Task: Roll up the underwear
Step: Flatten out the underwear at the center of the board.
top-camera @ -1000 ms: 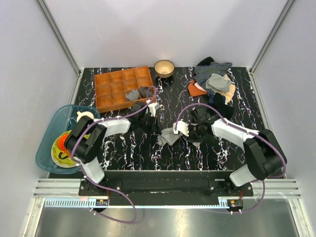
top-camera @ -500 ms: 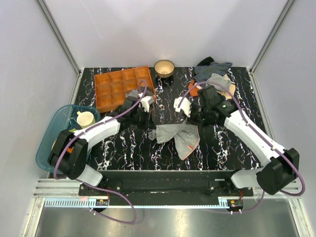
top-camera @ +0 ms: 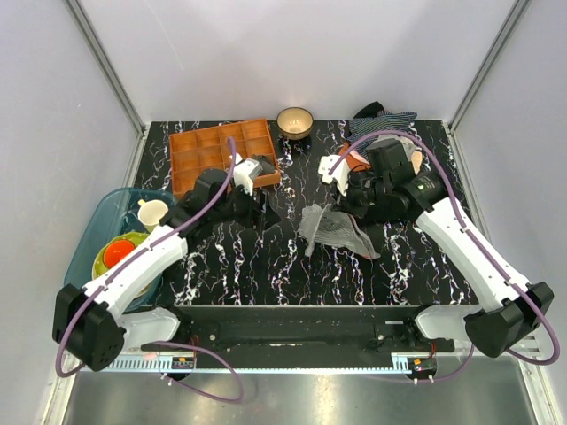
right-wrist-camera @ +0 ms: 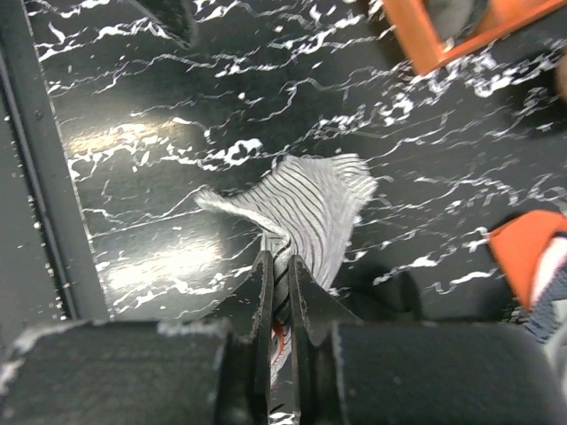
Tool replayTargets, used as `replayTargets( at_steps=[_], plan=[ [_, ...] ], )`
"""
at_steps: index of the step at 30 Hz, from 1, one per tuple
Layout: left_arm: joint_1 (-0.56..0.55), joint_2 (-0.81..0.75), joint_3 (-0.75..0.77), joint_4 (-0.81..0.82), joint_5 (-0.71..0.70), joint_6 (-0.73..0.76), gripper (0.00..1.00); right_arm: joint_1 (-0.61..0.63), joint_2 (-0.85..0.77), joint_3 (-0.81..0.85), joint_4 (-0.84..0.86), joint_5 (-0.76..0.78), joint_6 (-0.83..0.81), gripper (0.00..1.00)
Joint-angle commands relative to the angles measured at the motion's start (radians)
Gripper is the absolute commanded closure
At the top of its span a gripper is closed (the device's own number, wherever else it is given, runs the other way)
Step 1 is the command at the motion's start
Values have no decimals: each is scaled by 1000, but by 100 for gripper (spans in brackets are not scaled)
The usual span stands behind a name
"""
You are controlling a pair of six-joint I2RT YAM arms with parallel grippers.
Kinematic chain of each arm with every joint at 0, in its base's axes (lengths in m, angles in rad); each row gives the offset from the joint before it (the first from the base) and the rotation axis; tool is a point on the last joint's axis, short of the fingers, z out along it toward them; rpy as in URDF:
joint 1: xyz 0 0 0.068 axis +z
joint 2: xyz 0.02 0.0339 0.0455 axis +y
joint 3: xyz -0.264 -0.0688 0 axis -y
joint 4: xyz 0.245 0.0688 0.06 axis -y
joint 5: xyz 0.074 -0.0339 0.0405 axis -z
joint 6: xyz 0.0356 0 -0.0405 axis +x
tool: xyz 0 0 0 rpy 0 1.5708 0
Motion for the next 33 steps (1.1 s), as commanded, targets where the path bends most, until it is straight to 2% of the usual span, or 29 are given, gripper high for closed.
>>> replayTargets(
  at_steps=[1, 4, 5, 8, 10, 11, 14, 21, 24, 25, 26, 27, 30, 32, 33],
  plan=[
    [-133, -110, -81, 138, -60, 97, 22, 3, 3, -50, 30, -61, 84, 99],
    [-284, -119, -188, 288, -149, 201, 20, 3, 13, -53, 37, -75, 106, 100],
    [-315, -112, -214, 398, -168, 238, 18, 4, 14, -44, 34, -75, 113, 99],
    [-396, -52, -279, 561, -220, 281, 18, 3, 17, -16, 22, -81, 121, 100],
    [-433, 24, -264, 601, -245, 274, 17, 1, 17, -5, 15, -87, 124, 100],
    [-447, 54, -252, 627, -292, 269, 13, -2, 16, -2, 13, -90, 127, 100],
    [-491, 169, -192, 650, -440, 257, 12, -7, 14, -2, 11, -107, 135, 100],
    [-511, 344, -132, 722, -640, 79, 16, -30, -6, -13, 21, -127, 153, 100],
    [-511, 391, -135, 770, -657, 32, 35, -39, -12, -27, 31, -142, 167, 99],
    [-511, 393, -130, 758, -653, 30, 69, -43, -13, -28, 31, -142, 167, 99],
    [-510, 393, -126, 738, -657, 24, 92, -45, -19, -28, 28, -141, 165, 99],
    [-510, 369, -129, 718, -663, 25, 100, -47, -26, -28, 21, -132, 161, 99],
    [-508, 256, -152, 637, -656, 76, 100, -48, -47, -11, -47, -132, 101, 99],
    [-508, 173, -141, 496, -599, 119, 100, -48, -59, 29, -194, -200, -6, 99],
    [-507, 87, -126, 354, -561, 128, 100, -48, -68, 36, -228, -216, -22, 99]
  ],
)
